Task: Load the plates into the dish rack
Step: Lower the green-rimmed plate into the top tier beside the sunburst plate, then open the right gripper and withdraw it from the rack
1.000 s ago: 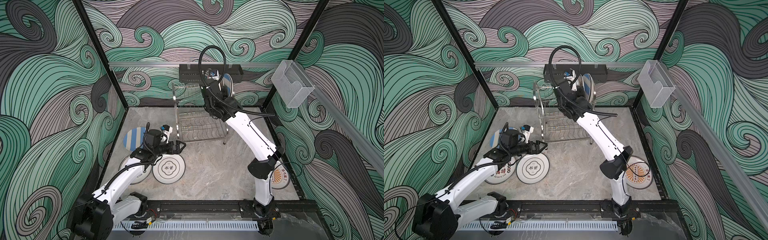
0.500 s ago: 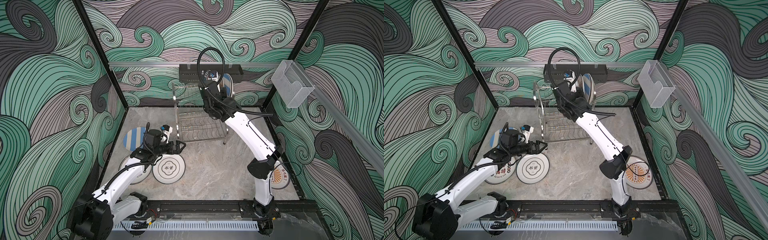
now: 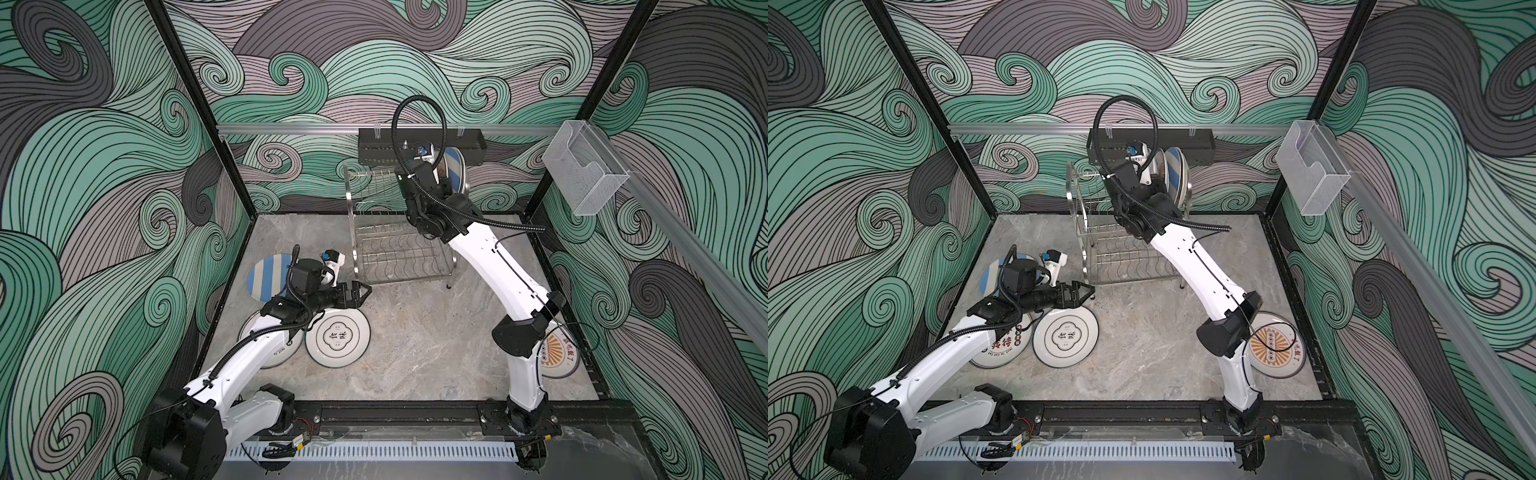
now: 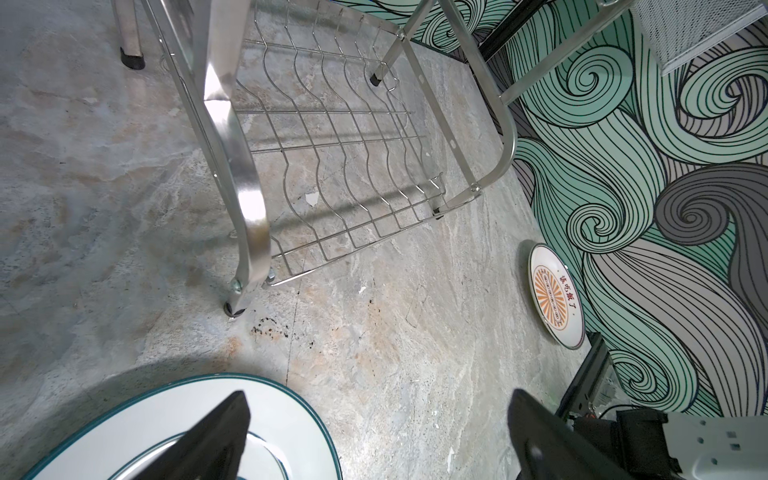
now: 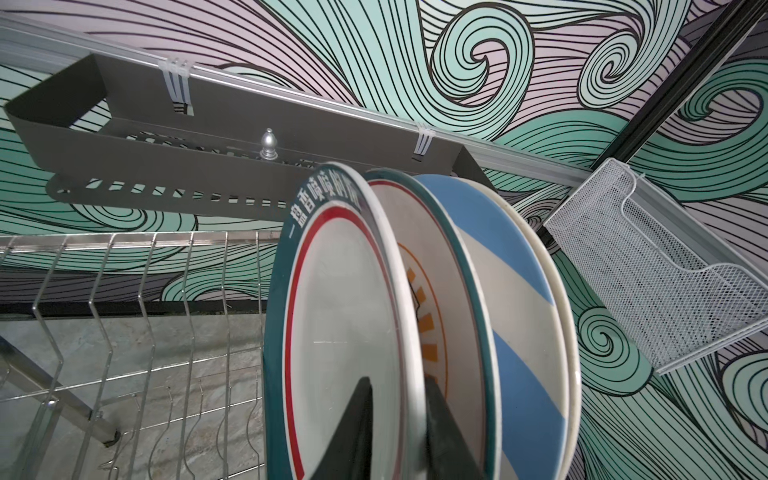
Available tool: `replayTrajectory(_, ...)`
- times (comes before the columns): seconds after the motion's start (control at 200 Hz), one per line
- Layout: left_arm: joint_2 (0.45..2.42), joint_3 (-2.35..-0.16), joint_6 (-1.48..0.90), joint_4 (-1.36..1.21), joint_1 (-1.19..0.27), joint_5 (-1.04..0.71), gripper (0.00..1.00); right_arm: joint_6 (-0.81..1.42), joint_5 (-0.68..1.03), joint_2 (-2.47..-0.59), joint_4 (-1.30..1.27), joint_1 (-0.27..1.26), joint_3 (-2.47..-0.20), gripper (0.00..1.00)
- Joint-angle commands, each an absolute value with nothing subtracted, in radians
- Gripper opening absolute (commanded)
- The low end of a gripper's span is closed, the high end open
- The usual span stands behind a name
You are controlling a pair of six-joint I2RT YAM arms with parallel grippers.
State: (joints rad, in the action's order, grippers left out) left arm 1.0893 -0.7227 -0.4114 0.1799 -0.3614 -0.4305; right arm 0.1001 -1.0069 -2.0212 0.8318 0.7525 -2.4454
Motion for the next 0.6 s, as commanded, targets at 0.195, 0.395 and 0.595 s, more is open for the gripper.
replayTrajectory(0.195, 1.08, -0.741, -0.398, 0.196, -0.371, -0.413, 0.99, 0.066, -0.992, -2.025, 0.839, 0.758, -2.491, 0.4)
replayTrajectory(0.395, 1.077, -0.74, -0.398, 0.202, -0.371, -0.39, 0.98, 0.011, -0.932, -1.975, 0.838, 0.757, -2.493, 0.53)
replayTrajectory(0.595, 1.055, -0.739, -0.393, 0.211, -0.368, -0.36, 0.99, 0.008, -0.823, -1.835, 0.836, 0.733, -2.361, 0.63)
